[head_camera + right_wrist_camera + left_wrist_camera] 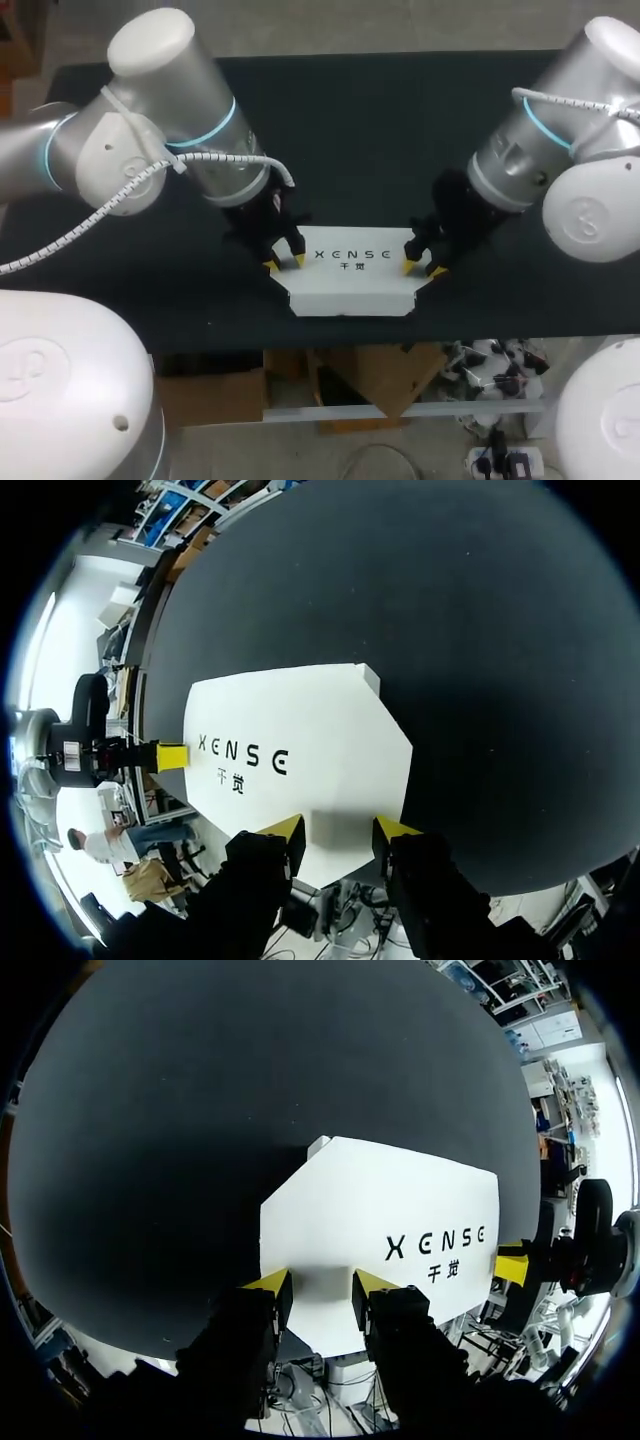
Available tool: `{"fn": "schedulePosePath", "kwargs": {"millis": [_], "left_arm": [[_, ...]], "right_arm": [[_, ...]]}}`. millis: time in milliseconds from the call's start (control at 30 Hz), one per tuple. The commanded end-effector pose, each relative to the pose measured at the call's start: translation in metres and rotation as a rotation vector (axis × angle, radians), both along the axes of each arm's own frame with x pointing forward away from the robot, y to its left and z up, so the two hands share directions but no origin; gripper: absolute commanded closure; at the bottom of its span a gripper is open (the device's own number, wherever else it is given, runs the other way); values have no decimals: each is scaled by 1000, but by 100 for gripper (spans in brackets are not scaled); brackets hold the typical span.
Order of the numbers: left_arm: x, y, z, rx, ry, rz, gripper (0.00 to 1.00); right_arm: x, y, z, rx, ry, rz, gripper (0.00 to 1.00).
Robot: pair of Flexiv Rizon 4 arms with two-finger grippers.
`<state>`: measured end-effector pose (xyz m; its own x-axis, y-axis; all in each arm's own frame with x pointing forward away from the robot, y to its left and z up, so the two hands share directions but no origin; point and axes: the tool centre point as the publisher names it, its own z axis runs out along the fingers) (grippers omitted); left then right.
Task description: Assemble the packaging by folding the flat box into shape, placing the metal phone stand inside, and closing the box properly
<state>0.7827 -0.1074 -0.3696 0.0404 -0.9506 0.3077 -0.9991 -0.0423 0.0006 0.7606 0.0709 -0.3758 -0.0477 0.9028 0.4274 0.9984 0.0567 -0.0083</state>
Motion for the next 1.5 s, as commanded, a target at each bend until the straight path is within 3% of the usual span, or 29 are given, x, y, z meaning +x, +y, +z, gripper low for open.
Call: {"fn": "schedulePosePath", "kwargs": {"millis": [33,1500], "left_arm": [[-5,3,-6,-14,-14,3,60],[-9,-7,-16,-46,-37,-23,62]], "right_arm": [[-4,1,-4,0,-39,-18,55],[-4,9,-22,73,-130,-135,53]]}}
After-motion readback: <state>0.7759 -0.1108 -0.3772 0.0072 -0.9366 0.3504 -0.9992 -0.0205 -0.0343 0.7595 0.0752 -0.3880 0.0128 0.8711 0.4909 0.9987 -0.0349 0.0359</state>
